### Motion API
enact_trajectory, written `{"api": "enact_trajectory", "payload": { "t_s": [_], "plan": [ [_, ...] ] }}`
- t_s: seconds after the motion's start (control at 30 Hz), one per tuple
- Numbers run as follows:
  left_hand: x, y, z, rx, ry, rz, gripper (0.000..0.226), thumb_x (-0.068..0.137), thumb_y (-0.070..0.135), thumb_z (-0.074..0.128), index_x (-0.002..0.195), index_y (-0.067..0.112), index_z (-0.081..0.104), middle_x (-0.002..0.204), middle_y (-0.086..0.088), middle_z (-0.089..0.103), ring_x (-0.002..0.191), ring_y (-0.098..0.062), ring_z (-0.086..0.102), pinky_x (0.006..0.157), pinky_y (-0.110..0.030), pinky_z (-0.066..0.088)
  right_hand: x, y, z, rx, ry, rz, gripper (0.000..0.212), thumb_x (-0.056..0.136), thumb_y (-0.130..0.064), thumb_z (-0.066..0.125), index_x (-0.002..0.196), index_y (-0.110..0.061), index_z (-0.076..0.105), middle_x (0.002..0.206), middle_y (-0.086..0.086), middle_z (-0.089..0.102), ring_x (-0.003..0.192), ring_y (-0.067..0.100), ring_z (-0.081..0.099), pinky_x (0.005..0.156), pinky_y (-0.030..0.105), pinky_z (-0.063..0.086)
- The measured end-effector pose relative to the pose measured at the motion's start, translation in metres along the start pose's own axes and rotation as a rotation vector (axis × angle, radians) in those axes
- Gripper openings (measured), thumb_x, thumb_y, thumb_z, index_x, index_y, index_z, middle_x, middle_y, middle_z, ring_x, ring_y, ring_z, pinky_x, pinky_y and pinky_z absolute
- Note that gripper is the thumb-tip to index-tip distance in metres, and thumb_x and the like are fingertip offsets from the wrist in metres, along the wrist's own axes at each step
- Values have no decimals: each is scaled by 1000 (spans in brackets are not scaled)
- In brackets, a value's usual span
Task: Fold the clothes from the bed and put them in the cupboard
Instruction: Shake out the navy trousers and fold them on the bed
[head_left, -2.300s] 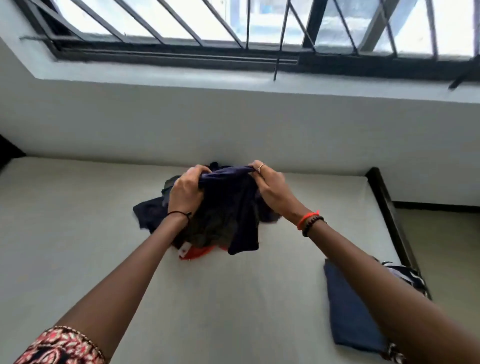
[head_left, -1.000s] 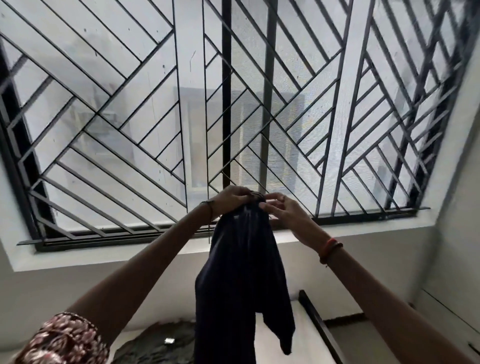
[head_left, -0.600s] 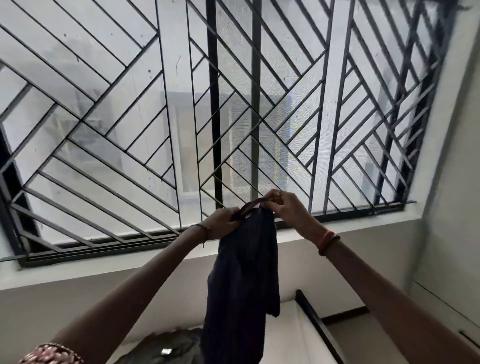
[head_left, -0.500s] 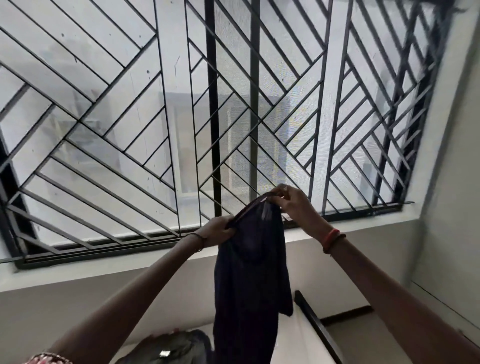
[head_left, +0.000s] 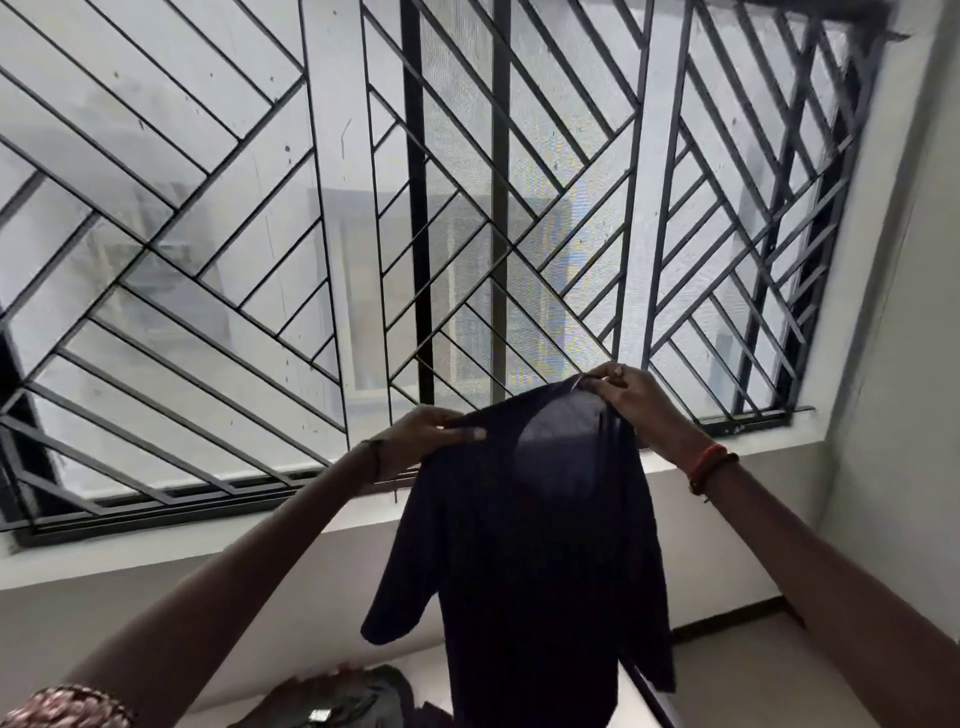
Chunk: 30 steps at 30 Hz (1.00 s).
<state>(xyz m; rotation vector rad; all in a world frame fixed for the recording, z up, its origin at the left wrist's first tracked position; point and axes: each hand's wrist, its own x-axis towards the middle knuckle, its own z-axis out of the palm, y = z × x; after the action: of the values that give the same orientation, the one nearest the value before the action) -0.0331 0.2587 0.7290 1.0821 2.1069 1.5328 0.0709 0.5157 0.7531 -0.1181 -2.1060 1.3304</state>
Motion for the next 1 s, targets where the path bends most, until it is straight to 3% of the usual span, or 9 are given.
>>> {"api": "enact_trajectory", "payload": {
  "t_s": [0.2,0.3,0.4,0.47,0.53,0.63,0.73,0.9,1.0],
  "plan": [
    [7,24,-3,-103,47,41,33,98,23,47,118,0,60,95,-10,66,73,-10,65,64,-18,55,7,7,-12,-191,41,12,5,86,-11,65,82,-14,68,74,5,62,68,12,55,67,27,41],
    [10,32,4,-151,54,45,33,99,24,44,121,3,59,97,-7,67,74,-8,67,67,-18,56,6,15,0,-369,134,93,12,87,-18,62,92,-11,69,64,3,60,57,12,56,55,22,40],
    [13,38,12,-201,11,1,29,99,24,45,116,7,62,91,-4,70,72,-7,68,62,-18,55,-5,18,21,2,83,285,21,92,0,40,102,-5,57,58,6,58,36,8,54,41,21,48],
    [17,39,16,-184,-15,-20,30,97,28,49,114,7,64,92,-5,71,74,-10,69,61,-19,54,-19,15,36,402,-52,401,37,94,7,27,117,-14,47,73,14,62,48,14,64,49,27,56],
    [22,37,17,-139,-14,-31,35,95,32,53,114,6,65,99,-10,70,79,-15,67,66,-22,55,-29,14,49,604,-182,450,39,98,0,28,122,-27,43,85,17,64,65,22,69,61,33,59],
    [27,34,17,-126,16,-22,33,95,30,53,112,4,65,97,-11,69,77,-15,66,68,-22,55,-37,13,65,677,-280,461,32,100,-23,40,126,-40,50,91,8,63,74,22,64,81,42,54],
    [29,30,14,-154,49,-8,29,95,28,53,106,6,67,91,-8,69,74,-13,66,69,-23,54,-44,12,77,752,-345,371,29,95,-35,53,123,-41,56,101,0,63,86,20,59,81,39,52],
    [27,28,1,-138,114,9,24,96,25,50,94,9,68,75,2,70,64,-4,64,59,-15,51,-44,11,83,765,-189,166,30,89,-12,61,118,-19,64,110,0,67,95,12,63,76,24,52],
    [26,25,-7,56,175,20,27,97,25,50,99,6,69,77,-2,64,65,-4,57,58,-12,45,-41,7,83,717,-103,114,35,88,-1,61,121,-10,62,105,1,69,91,5,66,70,18,52]
  ]
}}
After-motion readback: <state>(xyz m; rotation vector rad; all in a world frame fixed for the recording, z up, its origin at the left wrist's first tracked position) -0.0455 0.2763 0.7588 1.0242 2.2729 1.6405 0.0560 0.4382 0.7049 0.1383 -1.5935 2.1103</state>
